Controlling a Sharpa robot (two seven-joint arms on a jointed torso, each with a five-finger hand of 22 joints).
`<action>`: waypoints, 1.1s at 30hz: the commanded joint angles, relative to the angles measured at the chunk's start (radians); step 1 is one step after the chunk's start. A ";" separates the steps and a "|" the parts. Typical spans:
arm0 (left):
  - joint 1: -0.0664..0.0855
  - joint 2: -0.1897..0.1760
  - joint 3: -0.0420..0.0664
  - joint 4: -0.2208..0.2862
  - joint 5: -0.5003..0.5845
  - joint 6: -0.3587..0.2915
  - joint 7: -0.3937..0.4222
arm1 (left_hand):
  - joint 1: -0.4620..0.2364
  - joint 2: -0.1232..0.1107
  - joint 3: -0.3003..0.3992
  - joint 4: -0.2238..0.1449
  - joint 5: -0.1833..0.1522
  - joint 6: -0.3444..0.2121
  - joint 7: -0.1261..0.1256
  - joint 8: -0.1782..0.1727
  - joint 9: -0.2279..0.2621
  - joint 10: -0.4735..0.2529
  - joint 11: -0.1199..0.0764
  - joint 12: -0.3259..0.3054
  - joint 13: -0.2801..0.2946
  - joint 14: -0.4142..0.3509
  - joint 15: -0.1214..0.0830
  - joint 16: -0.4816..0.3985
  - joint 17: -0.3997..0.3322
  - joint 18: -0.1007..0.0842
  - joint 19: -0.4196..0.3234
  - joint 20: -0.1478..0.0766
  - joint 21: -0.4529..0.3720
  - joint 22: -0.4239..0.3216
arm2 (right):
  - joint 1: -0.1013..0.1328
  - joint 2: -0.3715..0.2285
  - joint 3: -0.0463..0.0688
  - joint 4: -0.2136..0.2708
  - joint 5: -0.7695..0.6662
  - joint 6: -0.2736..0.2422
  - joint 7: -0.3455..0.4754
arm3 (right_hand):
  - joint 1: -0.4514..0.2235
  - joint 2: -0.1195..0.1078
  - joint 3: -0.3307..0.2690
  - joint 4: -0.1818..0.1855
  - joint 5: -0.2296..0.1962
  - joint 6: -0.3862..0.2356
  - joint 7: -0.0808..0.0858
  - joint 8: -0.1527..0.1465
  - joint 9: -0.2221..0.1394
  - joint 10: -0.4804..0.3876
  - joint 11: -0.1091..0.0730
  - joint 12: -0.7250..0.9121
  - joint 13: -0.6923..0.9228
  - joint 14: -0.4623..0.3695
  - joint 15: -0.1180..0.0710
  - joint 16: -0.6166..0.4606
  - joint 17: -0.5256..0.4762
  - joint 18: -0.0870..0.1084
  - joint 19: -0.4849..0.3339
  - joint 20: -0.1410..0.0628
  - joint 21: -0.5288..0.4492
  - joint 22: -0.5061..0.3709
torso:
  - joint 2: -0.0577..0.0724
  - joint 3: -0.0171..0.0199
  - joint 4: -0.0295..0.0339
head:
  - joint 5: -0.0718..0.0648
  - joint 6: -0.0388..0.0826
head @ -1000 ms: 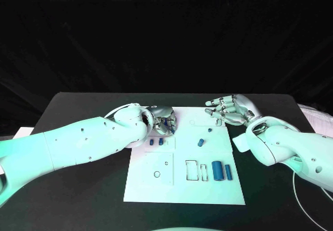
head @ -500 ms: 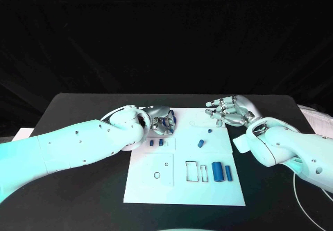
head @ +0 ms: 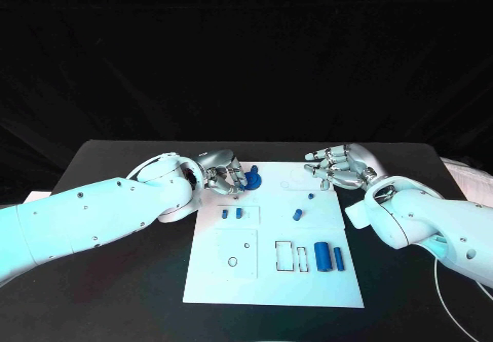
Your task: Assemble the parts on the task board
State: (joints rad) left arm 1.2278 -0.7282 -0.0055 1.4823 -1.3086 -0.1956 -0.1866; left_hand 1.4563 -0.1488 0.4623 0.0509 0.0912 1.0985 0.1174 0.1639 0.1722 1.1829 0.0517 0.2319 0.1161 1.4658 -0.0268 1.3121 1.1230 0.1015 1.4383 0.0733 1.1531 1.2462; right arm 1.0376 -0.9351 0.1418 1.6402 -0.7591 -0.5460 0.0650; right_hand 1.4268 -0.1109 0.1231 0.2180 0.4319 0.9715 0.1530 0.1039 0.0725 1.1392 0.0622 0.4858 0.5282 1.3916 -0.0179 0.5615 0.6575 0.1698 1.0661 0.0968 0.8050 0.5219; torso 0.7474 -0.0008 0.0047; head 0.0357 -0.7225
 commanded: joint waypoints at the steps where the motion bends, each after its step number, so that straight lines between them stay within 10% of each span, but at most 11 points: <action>1: 0.001 -0.010 0.001 0.007 0.055 0.028 0.002 | -0.007 0.001 0.006 0.000 0.001 0.006 0.002 -0.007 -0.001 0.007 0.001 -0.007 -0.001 0.026 -0.002 -0.003 -0.001 -0.013 0.006 -0.002 0.008 0.003 | -0.002 0.000 0.000 0.000 0.001 0.013 0.010 | 0.007 0.001 0.006 -0.003 0.006 -0.006 0.002 -0.003 -0.001 -0.007 0.003 0.001 -0.002 0.002 0.008 -0.004 0.001 0.014 0.005 0.000 -0.004 -0.001 | 0.001 -0.0007 -0.0015 | 0.003 -0.002; 33: -0.005 0.000 -0.010 -0.029 -0.007 0.110 -0.010 | -0.011 -0.001 0.007 -0.001 0.000 0.008 0.002 -0.010 -0.003 0.010 0.001 -0.011 -0.002 0.025 -0.002 -0.004 -0.005 -0.013 0.007 -0.001 0.012 0.007 | -0.005 0.005 0.000 0.001 0.001 0.013 0.012 | 0.007 0.001 0.006 -0.003 0.006 -0.006 0.002 -0.003 -0.001 -0.007 0.003 0.001 -0.002 0.002 0.008 -0.004 0.001 0.014 0.005 0.000 -0.004 -0.001 | 0.001 0.0000 -0.0019 | 0.008 -0.010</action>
State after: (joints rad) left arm 1.2236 -0.7323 -0.0156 1.4528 -1.2940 -0.1024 -0.2023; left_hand 1.4564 -0.1488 0.4622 0.0510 0.0912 1.1021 0.1211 0.1578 0.1685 1.1866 0.0554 0.2242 0.1154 1.4657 -0.0268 1.3121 1.1191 0.1015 1.4383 0.0734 1.1618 1.2525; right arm 1.0339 -0.9315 0.1418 1.6396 -0.7554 -0.5453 0.0661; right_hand 1.4268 -0.1109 0.1231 0.2180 0.4319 0.9715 0.1529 0.1039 0.0725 1.1397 0.0626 0.4858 0.5282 1.3916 -0.0179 0.5616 0.6571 0.1698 1.0661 0.0968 0.8050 0.5220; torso 0.7489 -0.0012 0.0027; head 0.0413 -0.7312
